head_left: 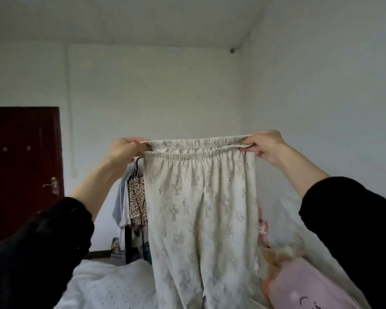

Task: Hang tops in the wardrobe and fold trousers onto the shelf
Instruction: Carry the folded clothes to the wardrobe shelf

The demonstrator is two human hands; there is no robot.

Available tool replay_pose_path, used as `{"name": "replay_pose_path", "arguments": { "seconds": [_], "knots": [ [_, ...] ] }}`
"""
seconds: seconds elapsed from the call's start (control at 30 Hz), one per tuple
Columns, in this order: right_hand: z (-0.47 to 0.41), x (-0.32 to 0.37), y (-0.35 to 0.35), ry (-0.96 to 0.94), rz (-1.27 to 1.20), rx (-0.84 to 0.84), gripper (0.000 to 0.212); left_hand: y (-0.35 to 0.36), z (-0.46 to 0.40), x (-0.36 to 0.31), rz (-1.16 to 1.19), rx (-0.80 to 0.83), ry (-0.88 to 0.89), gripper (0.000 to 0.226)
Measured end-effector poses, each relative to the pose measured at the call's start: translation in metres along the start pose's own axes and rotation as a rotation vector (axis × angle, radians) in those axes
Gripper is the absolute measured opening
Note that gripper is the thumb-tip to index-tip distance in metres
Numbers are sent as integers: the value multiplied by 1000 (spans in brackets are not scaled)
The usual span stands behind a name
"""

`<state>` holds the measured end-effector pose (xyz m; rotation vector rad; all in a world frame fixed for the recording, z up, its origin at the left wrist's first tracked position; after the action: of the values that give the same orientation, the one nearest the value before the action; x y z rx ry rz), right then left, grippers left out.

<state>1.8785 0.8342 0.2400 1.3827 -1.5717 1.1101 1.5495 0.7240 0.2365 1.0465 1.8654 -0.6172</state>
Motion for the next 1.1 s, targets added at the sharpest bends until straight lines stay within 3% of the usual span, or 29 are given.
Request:
{"name": "replay_pose_path", "arguments": {
  "seconds": [0.17,0.27,0.4,0.47,0.57,0.67,0.8,0.97,1.1],
  "knots": [
    [8,76,-11,-233,-35,32,18,-10,-18,-64,89,1,140,22],
    [9,99,-13,-328,103,104,40,-15,-17,-86,87,-40,257,18],
    [14,105,-10,-529,609,9,42,-14,4,-92,-254,-21,506,7],
    [15,89,-4,-537,653,28,36,-8,14,-70,-487,57,559,8],
    [13,49,2,-431,617,129,19,-4,27,-21,-587,198,510,26],
    [18,14,8,-342,580,196,11,-2,46,10,-422,343,420,31],
    [29,-12,18,-296,564,230,24,4,63,36,-438,504,280,44],
    [34,-20,20,-275,525,246,20,3,71,37,-454,565,178,29],
    [32,-19,22,-291,507,235,22,11,84,47,-641,649,176,15]
  ]
}}
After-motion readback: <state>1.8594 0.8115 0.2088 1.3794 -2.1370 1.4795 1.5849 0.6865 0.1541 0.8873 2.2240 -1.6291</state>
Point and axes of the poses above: each hand's wrist, its own z-axis away from the middle knuckle, its own y-axis out of the palm, x = y × z, the point moved 8 cm from there along -z, towards the middle knuckle, and after that the axes turned 5 degrees about z, right-handed, at the moved point
